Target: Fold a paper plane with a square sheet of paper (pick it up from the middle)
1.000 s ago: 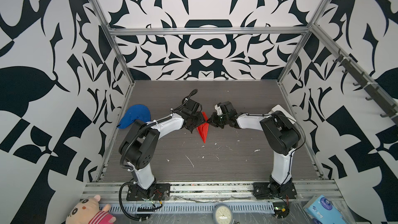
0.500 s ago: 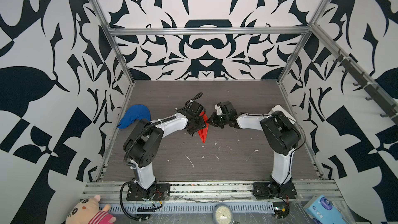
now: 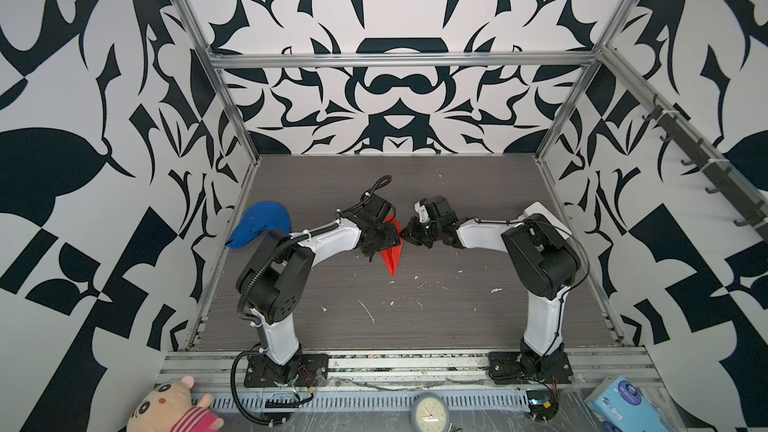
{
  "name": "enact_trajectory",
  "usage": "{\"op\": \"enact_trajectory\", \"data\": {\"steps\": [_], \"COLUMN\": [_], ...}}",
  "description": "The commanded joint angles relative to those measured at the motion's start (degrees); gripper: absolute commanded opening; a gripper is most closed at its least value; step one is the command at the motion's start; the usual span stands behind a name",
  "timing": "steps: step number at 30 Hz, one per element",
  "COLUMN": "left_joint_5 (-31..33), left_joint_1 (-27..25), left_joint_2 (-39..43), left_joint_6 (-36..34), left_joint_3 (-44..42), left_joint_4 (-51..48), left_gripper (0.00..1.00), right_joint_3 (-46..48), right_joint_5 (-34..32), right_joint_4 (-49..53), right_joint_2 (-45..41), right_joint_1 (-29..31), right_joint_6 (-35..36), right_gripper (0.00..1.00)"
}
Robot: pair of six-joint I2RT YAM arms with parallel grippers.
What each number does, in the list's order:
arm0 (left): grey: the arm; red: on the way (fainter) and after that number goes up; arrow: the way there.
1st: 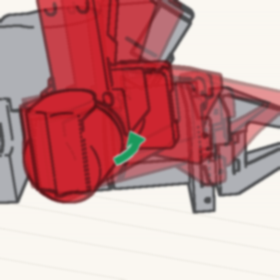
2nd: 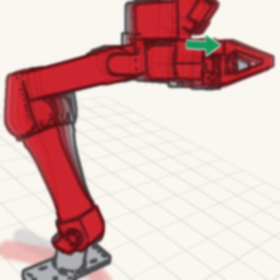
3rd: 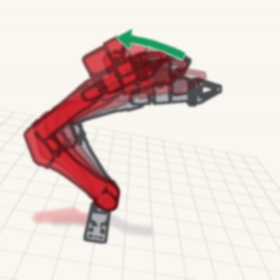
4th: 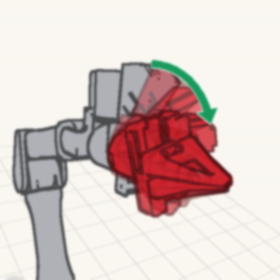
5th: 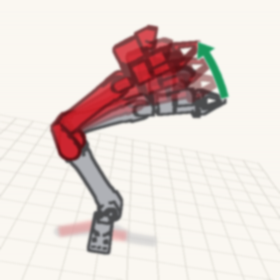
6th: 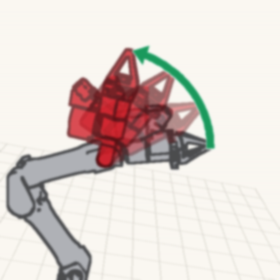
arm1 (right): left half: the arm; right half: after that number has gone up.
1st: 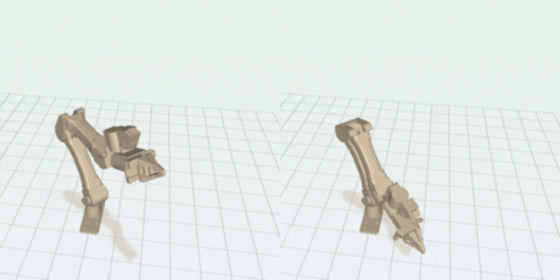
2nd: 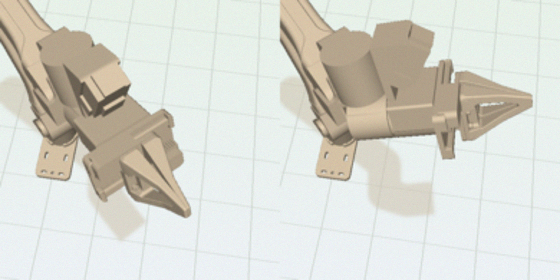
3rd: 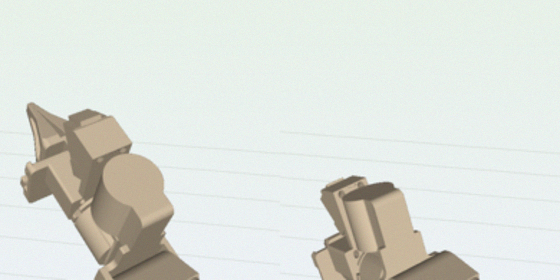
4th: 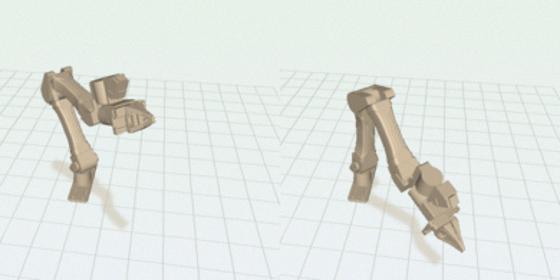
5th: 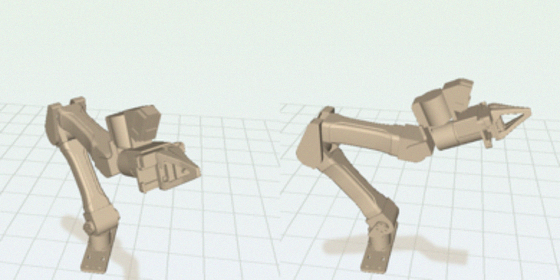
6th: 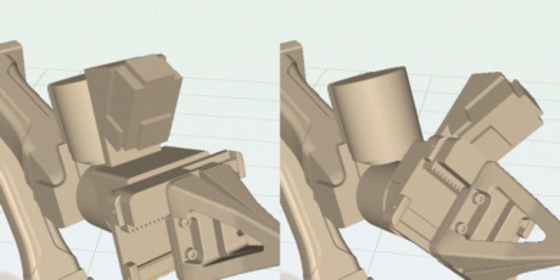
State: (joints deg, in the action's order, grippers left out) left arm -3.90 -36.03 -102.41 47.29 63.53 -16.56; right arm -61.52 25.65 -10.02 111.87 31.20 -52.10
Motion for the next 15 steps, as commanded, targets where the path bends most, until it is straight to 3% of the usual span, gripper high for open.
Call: {"op": "enact_trajectory", "data": {"steps": [1, 8, 15], "left_joint_5": [-4.08, -3.66, -6.14], "left_joint_1": [1.13, 1.23, 1.34], "left_joint_2": [-0.36, -2.47, -3.94], "left_joint_6": [-0.88, -2.00, -1.26], "left_joint_3": [-2.16, -1.48, -1.55], "left_joint_4": [4.48, 3.98, 5.04], "left_gripper": [0.75, 0.79, 0.75], "right_joint_3": [0.02, -0.18, -0.18], "right_joint_5": [-0.77, -0.53, -0.59], "right_joint_4": [0.57, 0.56, 0.68], "right_joint_2": [-2.01, -1.92, -2.01], "right_joint_1": [-0.24, -0.26, -0.27], "right_joint_6": [1.20, 1.47, 1.47], "right_gripper": [0.00, 0.00, 0.00]}}
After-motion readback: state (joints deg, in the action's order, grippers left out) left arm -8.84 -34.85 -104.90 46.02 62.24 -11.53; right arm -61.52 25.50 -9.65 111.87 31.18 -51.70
